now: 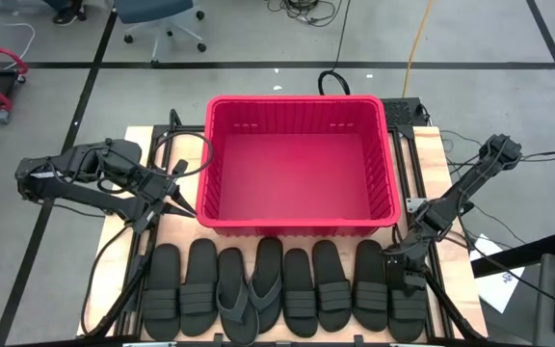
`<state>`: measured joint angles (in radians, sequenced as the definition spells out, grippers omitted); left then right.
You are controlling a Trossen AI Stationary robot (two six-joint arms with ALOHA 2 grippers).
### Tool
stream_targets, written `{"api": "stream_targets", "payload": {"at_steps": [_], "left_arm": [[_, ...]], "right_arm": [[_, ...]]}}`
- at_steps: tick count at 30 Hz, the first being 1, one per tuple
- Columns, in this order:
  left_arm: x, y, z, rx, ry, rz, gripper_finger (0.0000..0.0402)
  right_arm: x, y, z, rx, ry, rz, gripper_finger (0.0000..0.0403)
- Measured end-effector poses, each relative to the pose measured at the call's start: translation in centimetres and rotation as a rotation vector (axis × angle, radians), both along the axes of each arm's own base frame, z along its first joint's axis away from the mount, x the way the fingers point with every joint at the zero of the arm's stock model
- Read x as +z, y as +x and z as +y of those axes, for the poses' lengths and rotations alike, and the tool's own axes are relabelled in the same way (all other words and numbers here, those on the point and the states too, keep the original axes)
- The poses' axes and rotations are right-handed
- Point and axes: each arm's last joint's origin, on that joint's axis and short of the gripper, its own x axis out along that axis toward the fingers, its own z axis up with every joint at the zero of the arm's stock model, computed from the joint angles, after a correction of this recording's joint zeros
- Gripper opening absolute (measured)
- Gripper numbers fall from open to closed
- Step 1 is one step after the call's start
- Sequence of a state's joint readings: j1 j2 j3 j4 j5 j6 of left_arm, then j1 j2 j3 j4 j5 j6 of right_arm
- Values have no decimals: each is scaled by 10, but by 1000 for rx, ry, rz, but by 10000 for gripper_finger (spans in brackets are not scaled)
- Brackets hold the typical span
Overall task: Pick and place slides into bin
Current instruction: Put the black slide into the red bin
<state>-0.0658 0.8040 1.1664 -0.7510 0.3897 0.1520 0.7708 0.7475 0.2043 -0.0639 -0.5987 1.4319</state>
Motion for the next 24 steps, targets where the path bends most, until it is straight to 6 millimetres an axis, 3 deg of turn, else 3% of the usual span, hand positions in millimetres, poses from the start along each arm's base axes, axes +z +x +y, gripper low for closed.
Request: {"api": "stream_targets", "payload": {"at_steps": [7, 16, 24], "left_arm": [[0, 0, 0, 0, 0, 1, 26], [0, 0, 0, 0, 0, 1, 26], [0, 0, 0, 0, 0, 1, 26]], "right_arm": [[5, 3, 3, 2, 45, -49, 115], [7, 4, 4, 6, 70, -83, 12], [7, 4, 4, 15, 69, -100, 5]]}}
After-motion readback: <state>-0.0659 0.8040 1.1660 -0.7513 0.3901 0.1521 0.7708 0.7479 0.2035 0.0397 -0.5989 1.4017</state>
